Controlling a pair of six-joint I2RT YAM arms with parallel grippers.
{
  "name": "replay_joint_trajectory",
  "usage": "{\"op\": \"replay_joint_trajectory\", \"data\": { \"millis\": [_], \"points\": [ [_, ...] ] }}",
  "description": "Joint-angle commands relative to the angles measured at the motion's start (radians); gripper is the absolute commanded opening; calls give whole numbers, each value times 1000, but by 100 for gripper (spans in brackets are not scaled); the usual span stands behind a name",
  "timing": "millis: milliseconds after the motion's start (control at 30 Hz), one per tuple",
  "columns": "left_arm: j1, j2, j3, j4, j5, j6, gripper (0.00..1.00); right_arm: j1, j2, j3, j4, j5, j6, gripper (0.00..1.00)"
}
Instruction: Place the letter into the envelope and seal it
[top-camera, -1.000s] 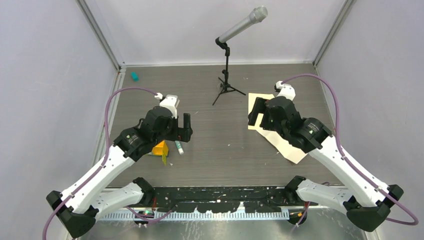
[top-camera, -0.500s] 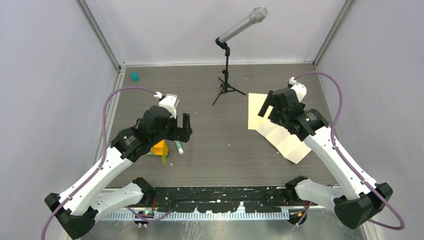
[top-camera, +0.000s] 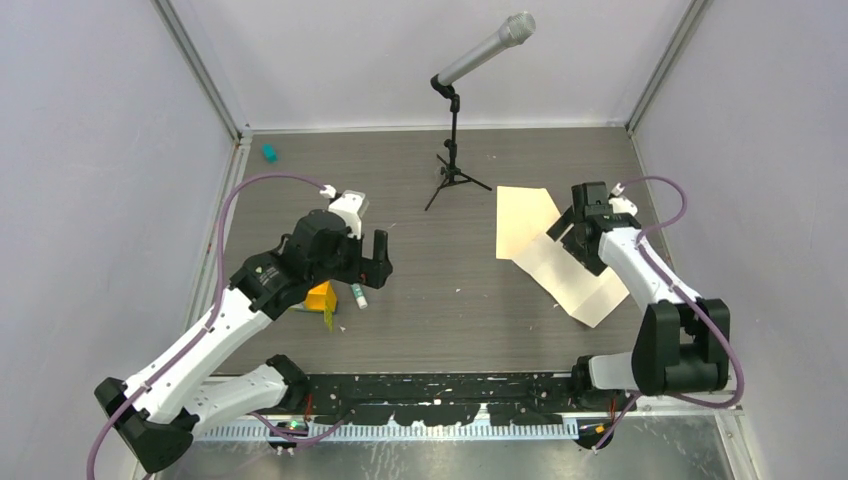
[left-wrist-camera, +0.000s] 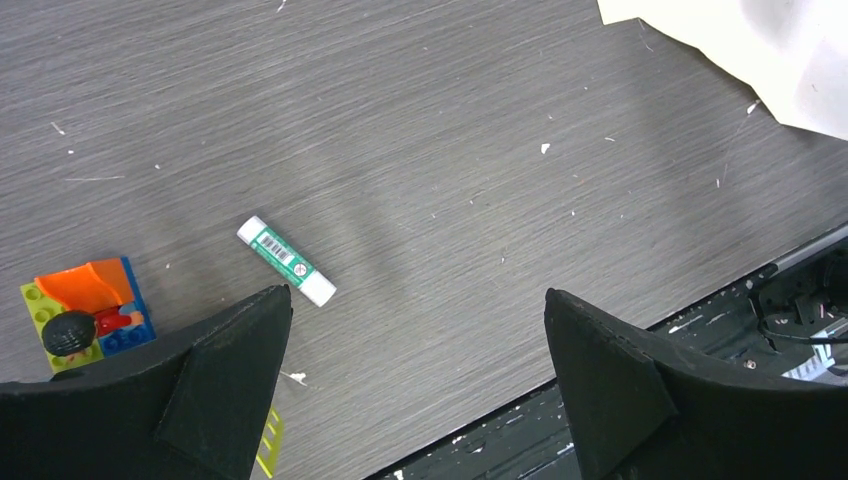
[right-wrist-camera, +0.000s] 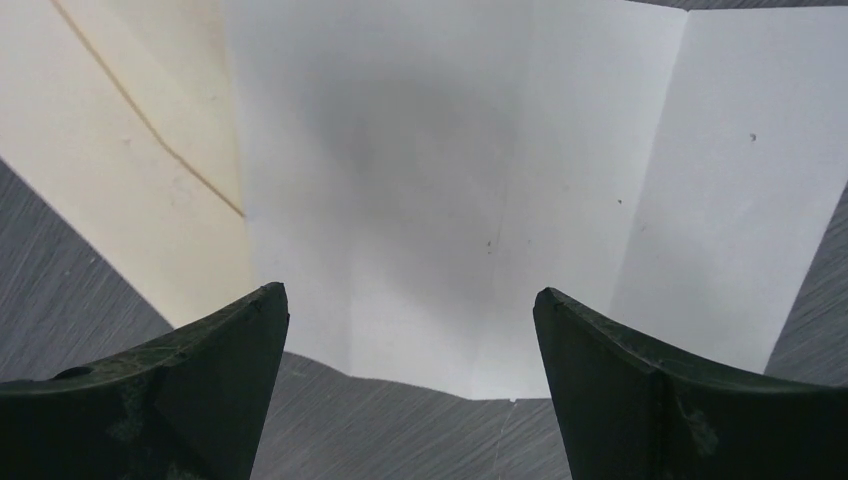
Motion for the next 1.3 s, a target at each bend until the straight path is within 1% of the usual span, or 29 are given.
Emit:
{"op": "replay_joint_trajectory", "data": {
  "millis": [0,167,400,467,600,733,833,933,1000,1067,1167,1267],
  "points": [
    [0,3,4,59,43,23,100,-43,66,-42,165,-42,44,97],
    [0,31,3,72,63,27,100,-44,126,-110,242,-100,60,97],
    [0,62,-8,94,75,22,100,-38,97,-262,345,-228,122,97],
    [-1,74,-8,97,79,17,100,-2,70,-303,358,-238,141,97],
    [0,97,-8,117,91,-1,100,144,19,-359,360,-210,198,97],
    [1,130,-10,132,96,-42,100,338,13,-392,373,-185,279,97],
    [4,160,-18,138,89,-75,100,508,35,-382,376,-156,320,97],
    [8,186,-29,144,86,-105,100,636,80,-345,365,-151,322,97],
    [10,199,-38,151,84,-120,100,699,101,-292,316,-133,303,97],
    [13,205,-49,157,83,-135,100,728,89,-224,232,-96,283,97],
    [17,209,-67,171,87,-154,100,731,11,-121,88,-26,275,97],
    [19,206,-75,178,93,-159,100,731,-107,-9,-103,69,298,97]
  ]
}}
